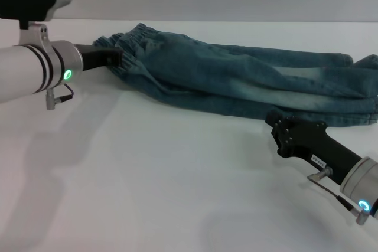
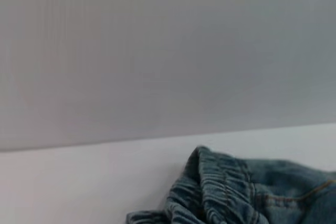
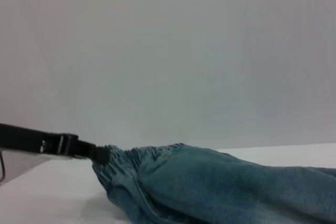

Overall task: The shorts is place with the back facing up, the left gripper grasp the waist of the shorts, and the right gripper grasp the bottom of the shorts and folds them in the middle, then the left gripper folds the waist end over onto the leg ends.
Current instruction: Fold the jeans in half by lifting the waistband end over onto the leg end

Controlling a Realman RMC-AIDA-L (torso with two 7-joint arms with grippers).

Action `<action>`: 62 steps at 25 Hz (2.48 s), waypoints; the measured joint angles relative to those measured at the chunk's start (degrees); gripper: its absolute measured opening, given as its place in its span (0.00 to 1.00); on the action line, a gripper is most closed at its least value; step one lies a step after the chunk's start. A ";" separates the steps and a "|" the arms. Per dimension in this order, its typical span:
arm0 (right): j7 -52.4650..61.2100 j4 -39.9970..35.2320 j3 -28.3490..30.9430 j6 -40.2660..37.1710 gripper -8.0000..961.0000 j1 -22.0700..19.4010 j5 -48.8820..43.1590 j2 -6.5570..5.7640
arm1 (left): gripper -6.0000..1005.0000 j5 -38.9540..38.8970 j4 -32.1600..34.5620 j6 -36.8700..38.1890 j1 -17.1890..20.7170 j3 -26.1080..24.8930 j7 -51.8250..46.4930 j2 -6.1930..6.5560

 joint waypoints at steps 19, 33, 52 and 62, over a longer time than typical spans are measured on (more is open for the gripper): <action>0.01 -1.79 0.09 -0.92 0.01 3.63 0.00 1.03 | 0.04 -0.32 -30.56 -5.71 15.24 5.15 -0.10 0.32; -7.96 -2.87 10.44 -8.07 0.01 6.57 0.07 2.85 | 0.04 -0.32 -35.49 -7.18 17.42 6.35 0.02 0.38; -1.67 -5.35 5.01 -17.35 0.01 20.20 0.80 3.70 | 0.04 -1.89 -43.04 -6.90 17.19 12.64 0.16 0.32; 4.52 -5.09 -2.95 -20.73 0.01 26.77 1.05 3.88 | 0.04 -2.06 -43.91 -5.42 15.74 15.63 0.76 0.20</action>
